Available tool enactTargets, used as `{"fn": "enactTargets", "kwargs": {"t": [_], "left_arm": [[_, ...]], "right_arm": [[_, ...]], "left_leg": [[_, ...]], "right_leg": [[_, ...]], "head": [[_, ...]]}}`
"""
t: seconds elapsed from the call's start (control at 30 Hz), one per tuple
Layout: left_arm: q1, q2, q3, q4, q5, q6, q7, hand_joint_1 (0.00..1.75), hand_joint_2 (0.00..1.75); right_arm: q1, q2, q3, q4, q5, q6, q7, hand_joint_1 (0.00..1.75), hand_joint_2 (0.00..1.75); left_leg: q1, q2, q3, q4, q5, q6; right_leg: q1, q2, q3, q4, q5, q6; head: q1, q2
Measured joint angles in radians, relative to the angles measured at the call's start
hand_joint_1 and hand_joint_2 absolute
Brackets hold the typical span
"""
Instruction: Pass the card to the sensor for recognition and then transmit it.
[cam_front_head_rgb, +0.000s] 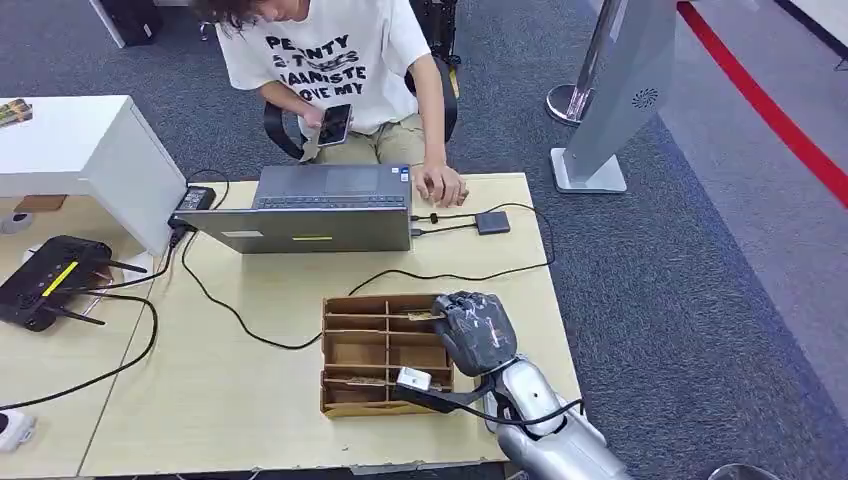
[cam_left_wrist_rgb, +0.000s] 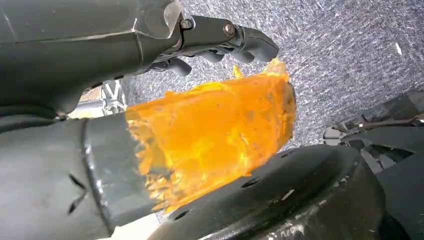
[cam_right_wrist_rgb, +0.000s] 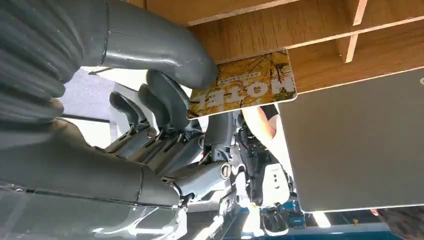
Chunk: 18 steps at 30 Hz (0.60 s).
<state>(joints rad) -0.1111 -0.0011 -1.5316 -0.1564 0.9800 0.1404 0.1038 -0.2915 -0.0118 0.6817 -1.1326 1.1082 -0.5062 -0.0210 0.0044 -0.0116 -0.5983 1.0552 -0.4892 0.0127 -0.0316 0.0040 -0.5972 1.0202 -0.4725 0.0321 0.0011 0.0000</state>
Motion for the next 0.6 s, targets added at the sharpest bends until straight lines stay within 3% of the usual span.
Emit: {"fn": "enactTargets", "kwargs": {"t": [0.13,0.27,0.6], "left_arm": [[0.000,0.000,0.000,0.000,0.004,0.000,-0.001,0.00,0.00],[0.001,0.000,0.000,0.000,0.014,0.003,-0.001,0.00,0.00],[0.002,0.000,0.000,0.000,0.018,0.007,-0.008,0.00,0.00]], "right_arm": [[0.002,0.004,-0.005,0.002,-0.010,-0.017,-0.018,1.75,1.75],[0.038,0.018,-0.030,-0.055,-0.050,-0.130,-0.087,1.75,1.75],[0.078,0.027,-0.050,-0.147,-0.057,-0.132,-0.101,1.75,1.75]], "left_leg": [[0.000,0.000,0.000,0.000,0.000,0.000],[0.000,0.000,0.000,0.000,0.000,0.000],[0.000,0.000,0.000,0.000,0.000,0.000]], "right_leg": [[0.000,0.000,0.000,0.000,0.000,0.000],[0.000,0.000,0.000,0.000,0.000,0.000],[0.000,0.000,0.000,0.000,0.000,0.000]], "head": [[0.000,0.000],[0.000,0.000],[0.000,0.000]]}}
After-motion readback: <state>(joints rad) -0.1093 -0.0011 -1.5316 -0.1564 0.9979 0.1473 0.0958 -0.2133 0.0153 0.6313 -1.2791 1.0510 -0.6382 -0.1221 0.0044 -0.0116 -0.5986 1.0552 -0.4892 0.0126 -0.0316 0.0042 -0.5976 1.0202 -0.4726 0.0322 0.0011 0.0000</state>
